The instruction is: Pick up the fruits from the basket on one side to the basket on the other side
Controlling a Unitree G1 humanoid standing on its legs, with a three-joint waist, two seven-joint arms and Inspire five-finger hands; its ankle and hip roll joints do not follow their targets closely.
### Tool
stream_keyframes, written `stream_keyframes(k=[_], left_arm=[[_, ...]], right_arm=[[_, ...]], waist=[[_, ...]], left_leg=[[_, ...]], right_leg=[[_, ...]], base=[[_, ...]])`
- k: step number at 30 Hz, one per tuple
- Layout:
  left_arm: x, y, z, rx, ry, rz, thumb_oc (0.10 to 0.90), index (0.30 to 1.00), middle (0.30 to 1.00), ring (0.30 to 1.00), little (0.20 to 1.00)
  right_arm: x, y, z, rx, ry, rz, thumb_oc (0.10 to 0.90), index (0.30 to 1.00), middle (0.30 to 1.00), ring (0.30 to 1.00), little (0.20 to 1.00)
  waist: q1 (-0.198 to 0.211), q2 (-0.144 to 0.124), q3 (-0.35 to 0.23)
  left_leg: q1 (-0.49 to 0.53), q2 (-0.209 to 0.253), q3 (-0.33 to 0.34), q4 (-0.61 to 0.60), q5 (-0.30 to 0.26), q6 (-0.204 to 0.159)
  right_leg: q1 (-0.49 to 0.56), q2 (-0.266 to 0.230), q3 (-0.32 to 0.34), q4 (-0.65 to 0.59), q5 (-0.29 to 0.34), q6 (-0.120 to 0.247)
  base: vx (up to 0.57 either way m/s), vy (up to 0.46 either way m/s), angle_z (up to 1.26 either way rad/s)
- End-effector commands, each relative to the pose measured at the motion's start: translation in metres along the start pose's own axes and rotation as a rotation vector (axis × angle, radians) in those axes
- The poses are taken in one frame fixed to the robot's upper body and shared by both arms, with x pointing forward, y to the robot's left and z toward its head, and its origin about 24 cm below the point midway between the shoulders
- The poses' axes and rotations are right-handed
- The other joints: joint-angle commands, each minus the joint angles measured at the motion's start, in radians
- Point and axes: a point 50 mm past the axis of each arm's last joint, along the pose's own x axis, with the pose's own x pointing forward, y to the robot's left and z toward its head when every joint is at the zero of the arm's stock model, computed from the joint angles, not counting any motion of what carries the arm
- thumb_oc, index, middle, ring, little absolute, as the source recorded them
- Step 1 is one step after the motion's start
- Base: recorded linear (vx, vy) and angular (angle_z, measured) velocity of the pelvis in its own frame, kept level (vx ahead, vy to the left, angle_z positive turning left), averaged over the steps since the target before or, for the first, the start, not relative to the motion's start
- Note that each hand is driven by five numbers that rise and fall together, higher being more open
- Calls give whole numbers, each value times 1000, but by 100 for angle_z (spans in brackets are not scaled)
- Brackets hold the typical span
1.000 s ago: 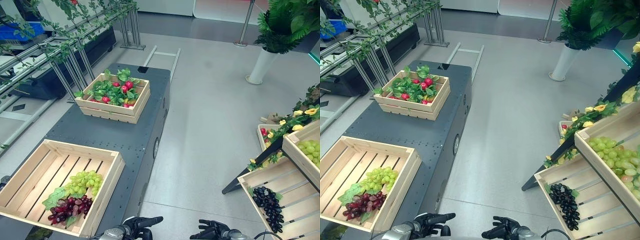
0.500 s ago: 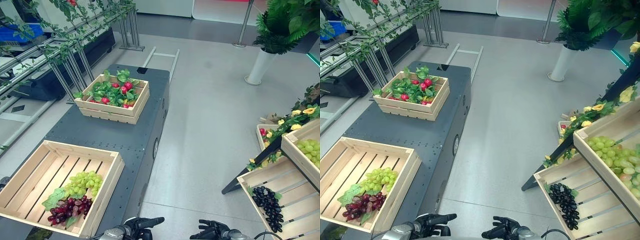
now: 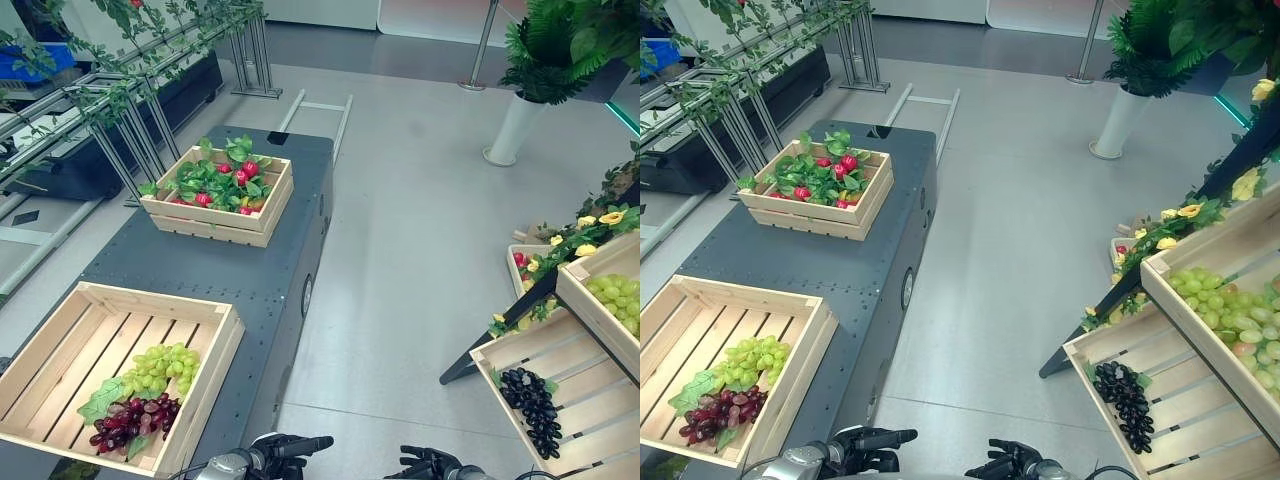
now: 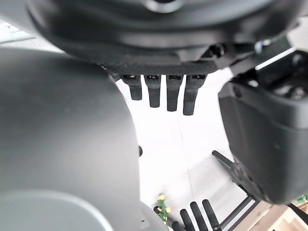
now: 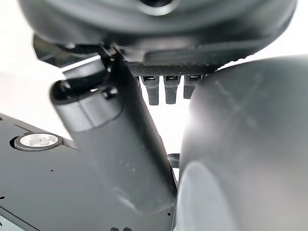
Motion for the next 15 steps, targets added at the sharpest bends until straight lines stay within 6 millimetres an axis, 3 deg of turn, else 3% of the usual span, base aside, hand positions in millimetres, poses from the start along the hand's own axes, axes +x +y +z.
stream_keyframes(k=[1,4,5,8,10,12,15], left_arm=[[7,-9,44,-20,-151,-30,800,900,900,900,900],[6,-9,47,-36,-165,-29,800,900,900,900,900],[6,-10,53,-59,-177,-56,800,900,900,900,900],[6,-12,53,-48,-174,-76,800,900,900,900,900],[7,-14,55,-29,-171,-93,800,900,900,900,900],[8,-14,57,-21,-172,-101,800,900,900,900,900],[7,-12,60,-17,-171,-108,800,900,900,900,900]], right_arm=[[-2,-10,26,-68,-69,13,800,900,900,900,900],[-2,-11,28,-91,-66,15,800,900,900,900,900],[-3,-14,31,-126,-61,16,800,900,900,900,900],[-4,-18,35,-124,-67,2,800,900,900,900,900],[-5,-21,37,-109,-72,-20,800,900,900,900,900],[-5,-24,36,-101,-69,-29,800,900,900,900,900],[-6,-27,32,-91,-71,-33,800,900,900,900,900]], waist=[[34,44,19],[43,38,27],[61,28,43],[71,25,52],[64,17,52],[58,11,56],[45,9,59]], left_leg=[[26,-24,-27,107,-149,-21],[1,-12,-28,135,-141,-35],[-56,24,-26,165,-97,-66],[-69,43,-4,149,-83,-68],[-67,51,71,189,-115,-56],[-59,44,95,268,-177,-48],[-39,37,143,293,-201,-39]], right_leg=[[-91,83,30,19,64,-59],[-89,84,14,12,68,-64],[-84,89,-21,6,69,-74],[-77,89,-58,6,60,-81],[-80,81,-110,6,55,-92],[-72,77,-125,9,49,-94],[-76,72,-155,21,52,-90]], base=[[-75,-317,16],[-73,-233,29],[-110,-302,30],[-83,-209,61],[-95,-85,56],[-28,-18,65],[-30,52,36]])
